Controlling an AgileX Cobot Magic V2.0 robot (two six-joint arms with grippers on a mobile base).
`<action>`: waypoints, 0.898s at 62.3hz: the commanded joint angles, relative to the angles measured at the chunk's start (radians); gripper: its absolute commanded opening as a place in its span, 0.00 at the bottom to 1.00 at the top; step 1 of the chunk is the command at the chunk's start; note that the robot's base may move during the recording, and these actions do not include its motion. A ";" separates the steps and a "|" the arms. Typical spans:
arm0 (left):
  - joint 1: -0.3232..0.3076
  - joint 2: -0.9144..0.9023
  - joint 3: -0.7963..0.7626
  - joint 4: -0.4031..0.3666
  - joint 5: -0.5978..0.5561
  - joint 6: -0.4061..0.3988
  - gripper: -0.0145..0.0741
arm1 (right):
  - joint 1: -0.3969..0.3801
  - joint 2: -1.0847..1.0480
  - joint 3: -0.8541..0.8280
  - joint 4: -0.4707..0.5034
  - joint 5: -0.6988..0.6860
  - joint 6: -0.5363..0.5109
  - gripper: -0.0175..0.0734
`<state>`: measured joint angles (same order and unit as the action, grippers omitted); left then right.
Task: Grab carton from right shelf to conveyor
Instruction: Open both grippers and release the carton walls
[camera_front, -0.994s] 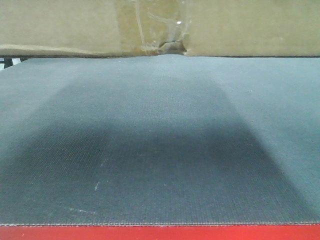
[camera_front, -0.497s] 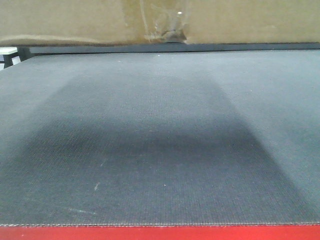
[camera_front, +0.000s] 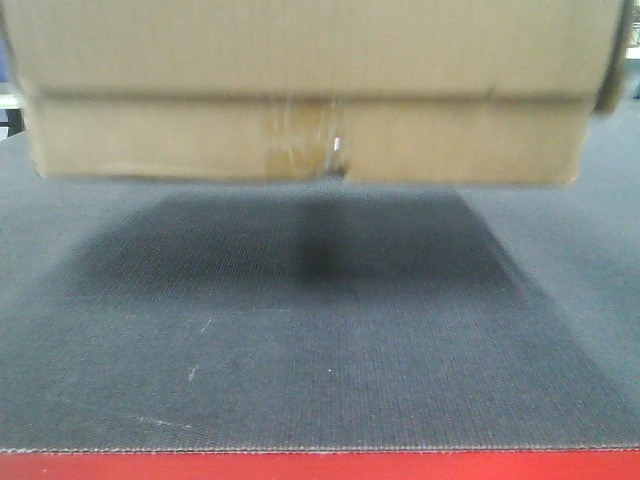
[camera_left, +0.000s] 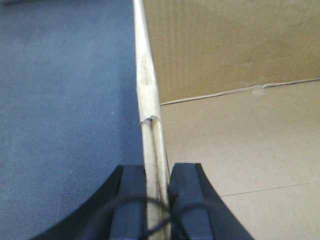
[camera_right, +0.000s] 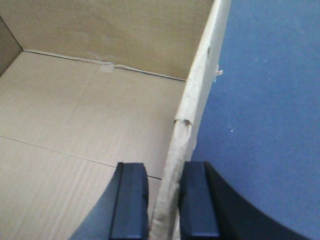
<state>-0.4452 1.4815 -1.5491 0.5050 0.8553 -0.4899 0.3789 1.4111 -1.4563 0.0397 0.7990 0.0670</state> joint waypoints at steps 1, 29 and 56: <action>0.023 0.048 -0.002 0.012 -0.080 0.014 0.14 | 0.001 0.047 -0.008 -0.026 -0.088 -0.016 0.12; 0.063 0.165 -0.002 -0.009 -0.127 0.016 0.36 | 0.001 0.188 -0.008 -0.079 -0.163 -0.016 0.16; 0.063 0.074 -0.002 -0.010 -0.031 0.024 0.84 | 0.001 0.125 -0.119 -0.079 -0.073 -0.016 0.82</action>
<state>-0.3838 1.6130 -1.5491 0.4932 0.8076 -0.4745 0.3789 1.5833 -1.5427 -0.0308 0.7222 0.0588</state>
